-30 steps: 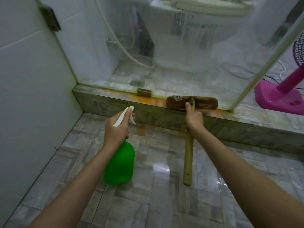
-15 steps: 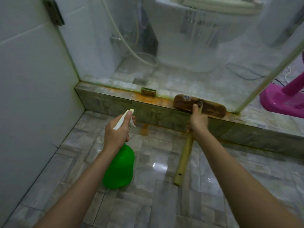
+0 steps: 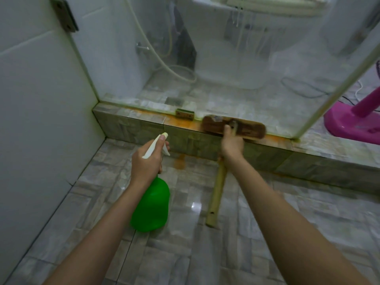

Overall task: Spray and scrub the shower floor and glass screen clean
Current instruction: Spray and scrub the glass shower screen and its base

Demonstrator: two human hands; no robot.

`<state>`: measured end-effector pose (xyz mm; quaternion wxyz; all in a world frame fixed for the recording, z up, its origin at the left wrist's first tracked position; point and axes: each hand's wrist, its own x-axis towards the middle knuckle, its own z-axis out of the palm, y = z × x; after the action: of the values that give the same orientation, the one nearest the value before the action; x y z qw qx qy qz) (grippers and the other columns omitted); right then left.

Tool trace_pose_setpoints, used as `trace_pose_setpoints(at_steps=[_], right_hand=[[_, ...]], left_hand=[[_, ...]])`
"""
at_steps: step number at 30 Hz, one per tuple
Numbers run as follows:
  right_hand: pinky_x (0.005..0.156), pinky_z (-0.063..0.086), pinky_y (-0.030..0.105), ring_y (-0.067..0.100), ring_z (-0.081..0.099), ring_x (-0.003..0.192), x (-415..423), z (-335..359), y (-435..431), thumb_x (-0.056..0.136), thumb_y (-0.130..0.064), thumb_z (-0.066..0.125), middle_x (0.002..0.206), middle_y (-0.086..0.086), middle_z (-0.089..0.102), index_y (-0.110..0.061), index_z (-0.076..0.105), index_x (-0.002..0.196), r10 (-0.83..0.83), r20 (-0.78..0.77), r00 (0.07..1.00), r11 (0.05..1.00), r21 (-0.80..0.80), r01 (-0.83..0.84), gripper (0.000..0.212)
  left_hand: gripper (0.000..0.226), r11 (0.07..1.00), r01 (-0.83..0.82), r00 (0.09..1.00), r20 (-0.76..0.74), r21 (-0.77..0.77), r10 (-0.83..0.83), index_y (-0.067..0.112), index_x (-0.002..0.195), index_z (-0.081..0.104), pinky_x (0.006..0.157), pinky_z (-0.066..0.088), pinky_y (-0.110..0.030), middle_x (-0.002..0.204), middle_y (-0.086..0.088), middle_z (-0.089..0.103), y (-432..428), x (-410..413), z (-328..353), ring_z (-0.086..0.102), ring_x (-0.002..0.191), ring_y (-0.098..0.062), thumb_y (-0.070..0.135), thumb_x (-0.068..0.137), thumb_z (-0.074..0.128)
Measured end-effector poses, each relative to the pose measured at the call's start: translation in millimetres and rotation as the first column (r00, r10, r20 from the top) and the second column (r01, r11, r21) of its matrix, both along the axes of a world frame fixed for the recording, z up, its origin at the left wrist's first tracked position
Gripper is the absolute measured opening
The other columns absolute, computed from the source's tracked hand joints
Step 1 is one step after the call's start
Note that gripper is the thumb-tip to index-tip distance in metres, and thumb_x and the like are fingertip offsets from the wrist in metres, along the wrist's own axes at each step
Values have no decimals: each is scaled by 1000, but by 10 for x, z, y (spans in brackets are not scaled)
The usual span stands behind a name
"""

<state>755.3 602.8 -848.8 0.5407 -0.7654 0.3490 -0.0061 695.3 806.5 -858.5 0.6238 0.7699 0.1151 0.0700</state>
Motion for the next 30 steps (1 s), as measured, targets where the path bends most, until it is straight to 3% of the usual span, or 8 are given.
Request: trace_pose_setpoints(at_steps=[3, 5, 8, 12, 18, 21, 26, 30], right_hand=[[60, 47, 37, 34, 63, 84, 137, -26, 398, 98, -52, 42, 96, 15, 62, -4, 51, 90, 79, 44, 996, 992, 92, -83, 50], [74, 55, 45, 37, 65, 86, 70, -22, 238, 95, -57, 44, 96, 19, 67, -3, 55, 84, 84, 19, 996, 995, 56, -85, 57], [84, 54, 50, 39, 65, 90, -87, -23, -258, 94, -60, 43, 98, 20, 66, -1, 57, 97, -24, -6, 1000, 1000, 12, 24, 61], [83, 54, 46, 36, 63, 90, -16, -61, -216, 95, -57, 44, 102, 19, 63, 2, 57, 110, -42, -6, 999, 997, 66, 42, 62], [47, 44, 32, 23, 54, 55, 332, -6, 617, 97, -53, 45, 75, 10, 57, -3, 54, 104, 234, 15, 972, 942, 244, -231, 51], [49, 47, 36, 26, 52, 56, 96, -75, -104, 94, -59, 46, 71, 10, 53, -8, 51, 86, 163, 15, 986, 973, 165, -164, 51], [36, 31, 17, 13, 38, 32, -489, 131, -1584, 96, -55, 45, 51, 3, 40, -15, 41, 73, -68, -2, 998, 981, 184, 67, 47], [34, 30, 15, 12, 38, 32, -381, 32, -1282, 97, -54, 44, 59, 4, 37, -15, 43, 80, -23, 15, 1000, 979, 201, 19, 43]], left_hand=[[34, 1000, 5, 1000, -5, 29, -5, 23, 89, 77, 42, 41, -20, 86, -23, 74, 8, 9, -2, 47, 36, -8, 45, 103, 54], [38, 999, 4, 1000, -3, 32, -4, 17, 94, 78, 42, 41, -19, 82, -15, 75, 17, -7, 6, 47, 37, -6, 44, 103, 53], [36, 1000, -5, 1000, 7, 13, 5, 18, 99, 78, 42, 40, -16, 84, -1, 75, 19, -55, 37, 48, 37, -5, 42, 104, 53], [32, 999, 8, 1000, 21, 35, -9, 25, 94, 77, 42, 40, -16, 89, -20, 75, 40, -103, 64, 47, 38, -5, 45, 102, 54], [32, 999, 30, 999, 17, 42, -31, 27, 88, 76, 46, 43, -22, 77, -12, 72, -24, -95, 64, 49, 37, -9, 48, 101, 55], [31, 998, 36, 999, 18, 48, -37, 27, 90, 76, 45, 41, -19, 83, -4, 75, -74, -68, 10, 49, 36, -8, 45, 103, 53], [34, 997, 76, 997, -5, 31, -76, 27, 83, 75, 44, 40, -19, 76, 6, 74, -223, -88, -38, 49, 36, -9, 46, 102, 53], [36, 993, 117, 993, -18, 10, -116, 20, 89, 76, 41, 40, -14, 76, -3, 73, -373, -67, -8, 49, 36, -5, 44, 103, 53]])
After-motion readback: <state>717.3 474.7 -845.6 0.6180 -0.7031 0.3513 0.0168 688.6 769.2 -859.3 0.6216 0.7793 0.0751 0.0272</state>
